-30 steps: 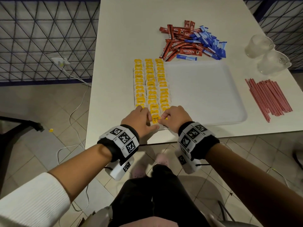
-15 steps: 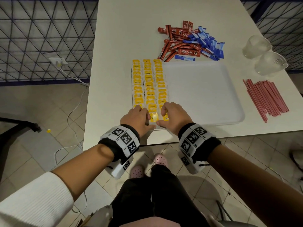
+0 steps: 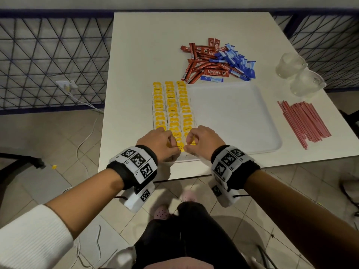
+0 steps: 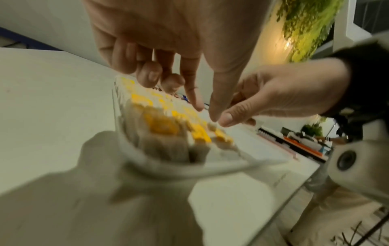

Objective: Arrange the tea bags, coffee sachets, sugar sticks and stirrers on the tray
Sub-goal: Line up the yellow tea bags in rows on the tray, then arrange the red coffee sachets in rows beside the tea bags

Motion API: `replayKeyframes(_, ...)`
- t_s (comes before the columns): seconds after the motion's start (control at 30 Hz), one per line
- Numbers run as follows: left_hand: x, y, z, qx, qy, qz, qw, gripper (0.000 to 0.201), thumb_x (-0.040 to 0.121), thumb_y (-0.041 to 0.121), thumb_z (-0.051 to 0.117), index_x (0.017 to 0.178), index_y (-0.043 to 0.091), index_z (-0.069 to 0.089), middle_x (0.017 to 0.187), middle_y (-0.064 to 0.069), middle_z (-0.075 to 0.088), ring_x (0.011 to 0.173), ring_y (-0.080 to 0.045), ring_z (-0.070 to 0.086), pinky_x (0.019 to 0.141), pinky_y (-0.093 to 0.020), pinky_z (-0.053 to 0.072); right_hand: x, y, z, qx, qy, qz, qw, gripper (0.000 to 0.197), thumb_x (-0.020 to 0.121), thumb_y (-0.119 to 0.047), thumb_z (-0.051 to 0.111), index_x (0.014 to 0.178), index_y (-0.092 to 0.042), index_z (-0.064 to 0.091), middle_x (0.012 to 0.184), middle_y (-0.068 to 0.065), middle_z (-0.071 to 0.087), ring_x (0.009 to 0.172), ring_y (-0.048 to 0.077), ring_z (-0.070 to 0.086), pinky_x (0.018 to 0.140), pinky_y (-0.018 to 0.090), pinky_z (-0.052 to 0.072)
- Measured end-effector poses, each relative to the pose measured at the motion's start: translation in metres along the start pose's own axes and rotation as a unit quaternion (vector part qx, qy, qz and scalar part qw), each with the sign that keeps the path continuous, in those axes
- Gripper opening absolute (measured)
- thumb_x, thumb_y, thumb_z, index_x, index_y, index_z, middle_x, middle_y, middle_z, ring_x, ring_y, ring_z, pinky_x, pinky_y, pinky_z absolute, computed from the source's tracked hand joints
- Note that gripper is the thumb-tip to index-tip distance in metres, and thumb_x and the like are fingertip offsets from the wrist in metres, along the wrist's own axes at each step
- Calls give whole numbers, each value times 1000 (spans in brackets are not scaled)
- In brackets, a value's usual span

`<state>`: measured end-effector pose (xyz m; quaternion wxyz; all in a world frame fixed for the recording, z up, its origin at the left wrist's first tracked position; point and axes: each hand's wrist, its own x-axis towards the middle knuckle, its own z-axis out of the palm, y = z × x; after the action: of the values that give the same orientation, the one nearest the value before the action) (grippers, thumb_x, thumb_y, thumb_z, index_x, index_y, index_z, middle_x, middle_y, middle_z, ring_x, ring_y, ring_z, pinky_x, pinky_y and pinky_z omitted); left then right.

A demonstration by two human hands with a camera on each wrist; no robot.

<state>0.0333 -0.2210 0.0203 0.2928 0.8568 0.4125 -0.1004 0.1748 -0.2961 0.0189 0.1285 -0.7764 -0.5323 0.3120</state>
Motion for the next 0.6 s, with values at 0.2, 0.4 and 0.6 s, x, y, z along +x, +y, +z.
replayKeyframes(0.2,26,30,-74,-95,38,18,995,12,84,28,62,75,27,53,80,4,53,75,-13,48,68,-24,38,26,15,-77,34,70,31,997,10,86,-23,63,86,-19,54,87,1,49,83,16,47,76,27,37)
replayKeyframes(0.4,94,63,-143,-70,77,2,995,6,86,25,60,90,22,56,92,2,57,86,-15,50,77,-22,39,90,47,-167,11,111,45,993,14,92,-19,53,102,-13,60,85,-1,50,87,17,48,63,22,36)
replayKeyframes(0.6,175,81,-166,-2,54,-86,995,32,87,34,60,115,18,53,109,-1,61,106,-22,56,89,-29,43,154,90,-205,4,75,57,996,28,91,-12,50,118,-9,57,103,8,60,85,18,53,77,26,43)
